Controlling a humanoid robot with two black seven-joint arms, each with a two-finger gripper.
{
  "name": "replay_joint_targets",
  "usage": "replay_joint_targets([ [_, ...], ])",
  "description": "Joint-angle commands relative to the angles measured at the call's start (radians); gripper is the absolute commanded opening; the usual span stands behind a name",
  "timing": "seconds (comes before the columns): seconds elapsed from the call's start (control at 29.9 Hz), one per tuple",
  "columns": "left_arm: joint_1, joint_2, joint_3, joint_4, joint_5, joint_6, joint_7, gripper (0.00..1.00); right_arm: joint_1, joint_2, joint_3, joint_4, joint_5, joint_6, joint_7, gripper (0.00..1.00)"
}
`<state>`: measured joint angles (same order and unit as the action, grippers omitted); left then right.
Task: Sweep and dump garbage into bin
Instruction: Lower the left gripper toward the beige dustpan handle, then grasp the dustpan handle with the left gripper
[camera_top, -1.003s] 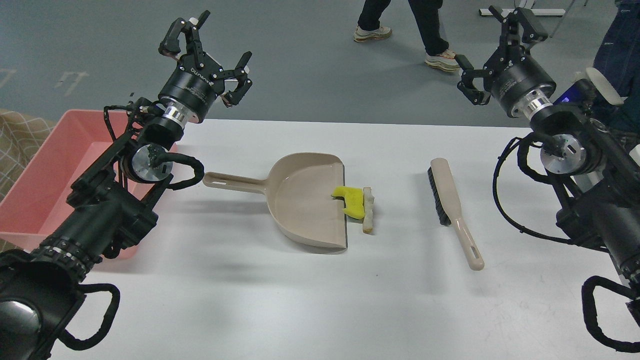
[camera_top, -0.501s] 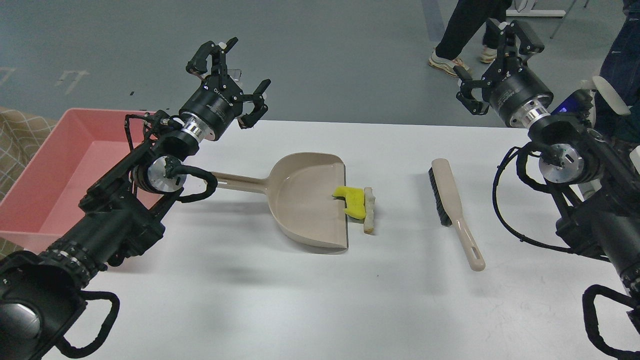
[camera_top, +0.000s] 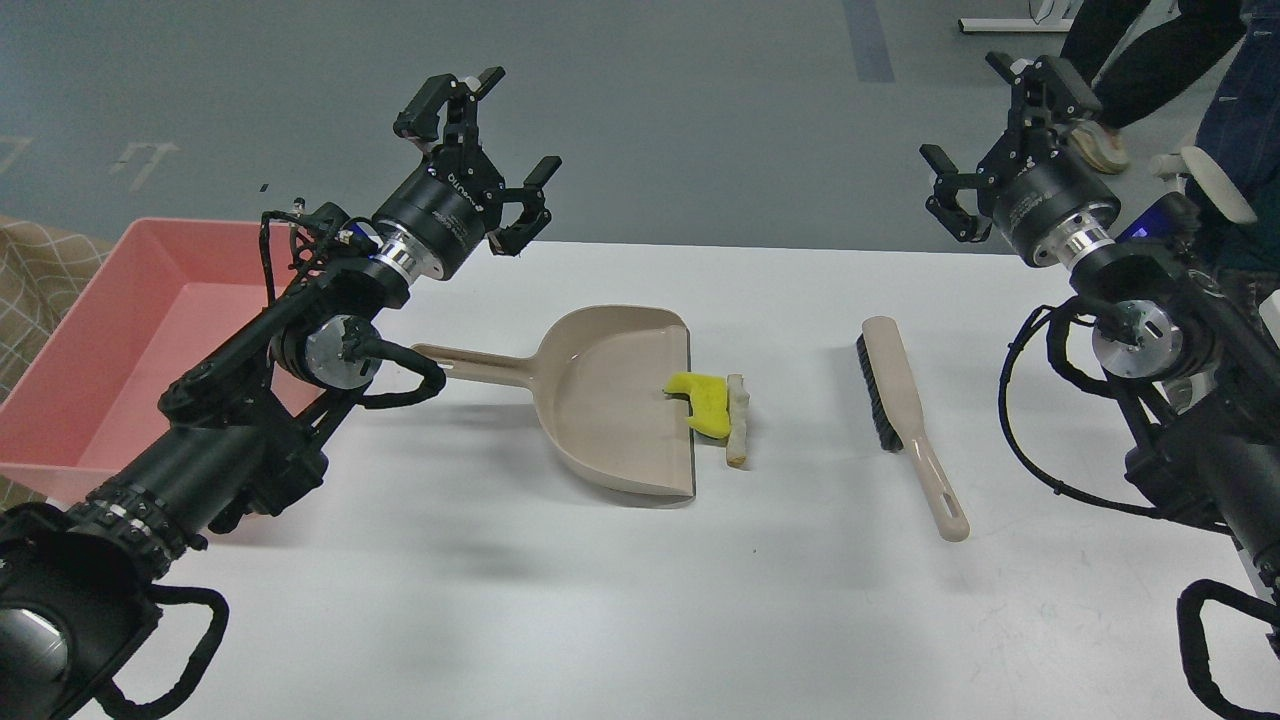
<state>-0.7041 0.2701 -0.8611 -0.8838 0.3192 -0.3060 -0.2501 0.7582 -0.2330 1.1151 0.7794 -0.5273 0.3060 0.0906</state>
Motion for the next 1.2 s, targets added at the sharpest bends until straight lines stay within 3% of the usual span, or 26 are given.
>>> replay_joint_targets([
  [0.0,0.0,0.0,-0.001,-0.01,0.014,0.018,-0.001,0.99,-0.002,0.003,-0.001,-0.002,0.0,-0.001,0.0,1.0],
  [0.4,-0.005,0.023,0.004,-0.035,0.02,0.048,0.011,0.99,0.001,0.008,-0.003,-0.003,-0.002,-0.001,0.0,1.0],
  [0.77,0.077,0.291,0.097,-0.405,0.155,0.166,0.0,0.99,0.001,0.0,-0.003,-0.002,-0.002,-0.001,0.0,1.0],
  [0.94,0.172,0.385,0.103,-0.544,0.325,0.323,-0.009,0.99,-0.002,0.004,-0.005,-0.003,-0.003,-0.002,-0.002,1.0],
  [1.17,0.313,0.483,0.102,-0.685,0.593,0.367,0.006,0.99,-0.002,-0.003,-0.005,-0.006,-0.003,-0.002,0.0,1.0],
])
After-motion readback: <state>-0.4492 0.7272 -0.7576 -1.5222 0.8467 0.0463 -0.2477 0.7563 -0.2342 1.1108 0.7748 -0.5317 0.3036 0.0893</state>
